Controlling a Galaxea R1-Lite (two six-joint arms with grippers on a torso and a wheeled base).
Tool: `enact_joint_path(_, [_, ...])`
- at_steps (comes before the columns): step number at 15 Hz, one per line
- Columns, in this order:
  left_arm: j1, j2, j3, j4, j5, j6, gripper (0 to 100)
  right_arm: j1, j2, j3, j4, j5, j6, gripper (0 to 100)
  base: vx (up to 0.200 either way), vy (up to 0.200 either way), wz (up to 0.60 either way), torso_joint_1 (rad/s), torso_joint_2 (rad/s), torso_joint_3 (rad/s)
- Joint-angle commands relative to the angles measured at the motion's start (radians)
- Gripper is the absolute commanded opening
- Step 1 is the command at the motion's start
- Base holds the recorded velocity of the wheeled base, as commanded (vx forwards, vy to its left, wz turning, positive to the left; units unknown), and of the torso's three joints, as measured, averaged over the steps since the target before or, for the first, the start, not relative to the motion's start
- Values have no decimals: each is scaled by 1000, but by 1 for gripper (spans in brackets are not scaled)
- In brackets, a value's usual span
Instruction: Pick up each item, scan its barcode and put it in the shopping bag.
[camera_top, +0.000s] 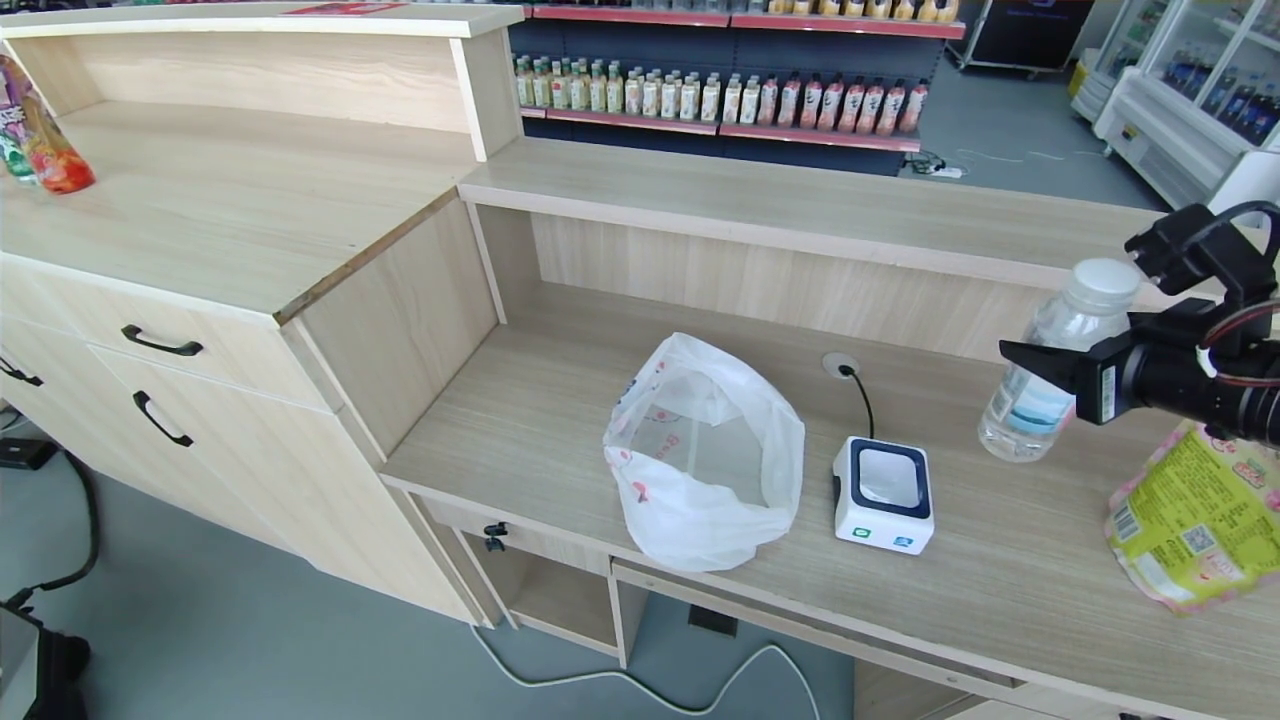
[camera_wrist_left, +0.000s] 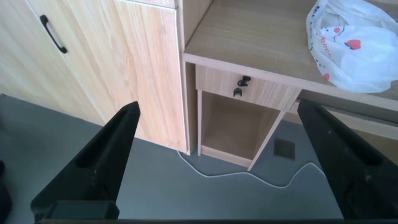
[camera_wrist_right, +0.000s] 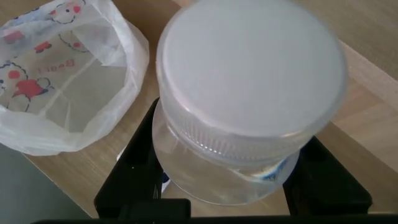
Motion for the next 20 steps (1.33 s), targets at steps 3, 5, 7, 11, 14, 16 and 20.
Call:
enact_joint_path(3, [0,0,0,0,1,-1,100,6,5,0,-2,1,19,0,0,0,400,2,5,2])
enact_joint_path(5, [0,0,0,0,1,-1,100,16,11,1,-17,-1,25,0,0,0,600,0,2,5])
enact_joint_path(7, [0,0,0,0,-1,-1,100,19,28,0,-42,1,26,0,0,0,600,0,7,0])
enact_joint_path(11, [0,0,0,0,-1,-1,100,34,112,-5,-188,1,92,0,0,0,0,0,0,0])
enact_joint_path(14, [0,0,0,0,-1,-1,100,59,233,4,-385,1,131,0,0,0,0,0,0,0])
enact_joint_path(16, [0,0,0,0,1,-1,100,71,302,34,-482,1,158,0,0,0,0,0,0,0])
enact_joint_path(20, [0,0,0,0,-1,-1,100,89,359,158,-597,5,177,0,0,0,0,0,0,0])
